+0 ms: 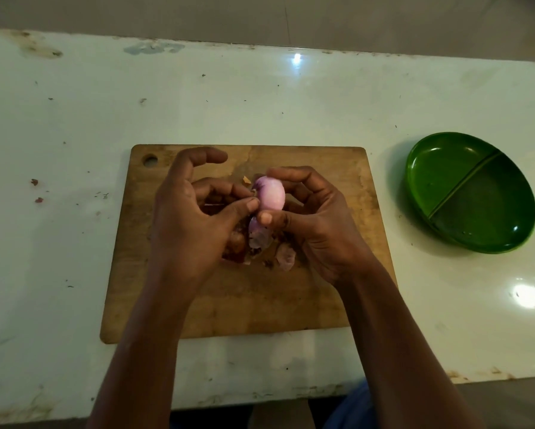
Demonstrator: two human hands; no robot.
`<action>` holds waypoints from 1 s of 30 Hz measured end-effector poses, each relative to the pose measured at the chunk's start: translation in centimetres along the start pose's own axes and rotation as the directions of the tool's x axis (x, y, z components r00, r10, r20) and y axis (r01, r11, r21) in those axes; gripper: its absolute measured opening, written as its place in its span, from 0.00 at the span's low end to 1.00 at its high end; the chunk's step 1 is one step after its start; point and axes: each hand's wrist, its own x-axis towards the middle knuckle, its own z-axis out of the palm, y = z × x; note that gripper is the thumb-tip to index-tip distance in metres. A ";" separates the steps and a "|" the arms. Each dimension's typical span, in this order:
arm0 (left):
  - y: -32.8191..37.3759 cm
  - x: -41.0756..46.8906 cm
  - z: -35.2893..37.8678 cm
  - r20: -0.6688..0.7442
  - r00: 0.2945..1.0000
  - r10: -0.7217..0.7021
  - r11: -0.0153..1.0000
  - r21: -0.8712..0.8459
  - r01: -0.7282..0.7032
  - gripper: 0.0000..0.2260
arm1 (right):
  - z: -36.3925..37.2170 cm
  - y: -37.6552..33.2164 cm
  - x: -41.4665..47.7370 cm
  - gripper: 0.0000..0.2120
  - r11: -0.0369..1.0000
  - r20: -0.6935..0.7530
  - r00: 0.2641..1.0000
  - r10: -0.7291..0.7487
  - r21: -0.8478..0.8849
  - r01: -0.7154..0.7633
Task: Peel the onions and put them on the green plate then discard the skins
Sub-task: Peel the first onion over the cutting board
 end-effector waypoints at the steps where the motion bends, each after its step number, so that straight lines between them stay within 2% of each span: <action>1: 0.0 0.0 0.0 0.013 1.000 -0.004 1.000 0.008 0.004 0.22 | 0.1 0.0 0.0 0.22 1.000 0.001 1.000 0.003 -0.008 -0.003; 5: -0.6 -0.1 0.6 0.003 1.000 0.025 1.000 -0.004 -0.025 0.13 | 0.0 -0.1 -0.2 0.21 1.000 0.000 1.000 -0.010 -0.024 0.010; 11: -1.3 -0.4 2.3 -0.076 0.994 0.075 0.997 -0.023 -0.077 0.17 | 0.5 0.1 0.0 0.21 0.999 -0.059 0.998 -0.022 -0.046 0.019; 20: -2.1 -0.9 3.6 -0.178 0.974 0.140 0.986 0.115 -0.121 0.19 | 1.0 0.3 0.0 0.20 0.996 -0.106 0.993 -0.042 -0.080 0.034; 26: -2.8 -0.9 3.8 -0.155 0.965 0.212 0.971 0.149 -0.190 0.02 | 1.5 0.3 -0.1 0.19 0.994 -0.129 0.991 -0.044 -0.109 0.030; 30: -2.7 -0.9 3.8 -0.185 0.942 0.281 0.952 0.178 -0.249 0.03 | 2.1 0.3 -0.1 0.22 0.997 -0.157 0.987 -0.021 -0.078 0.009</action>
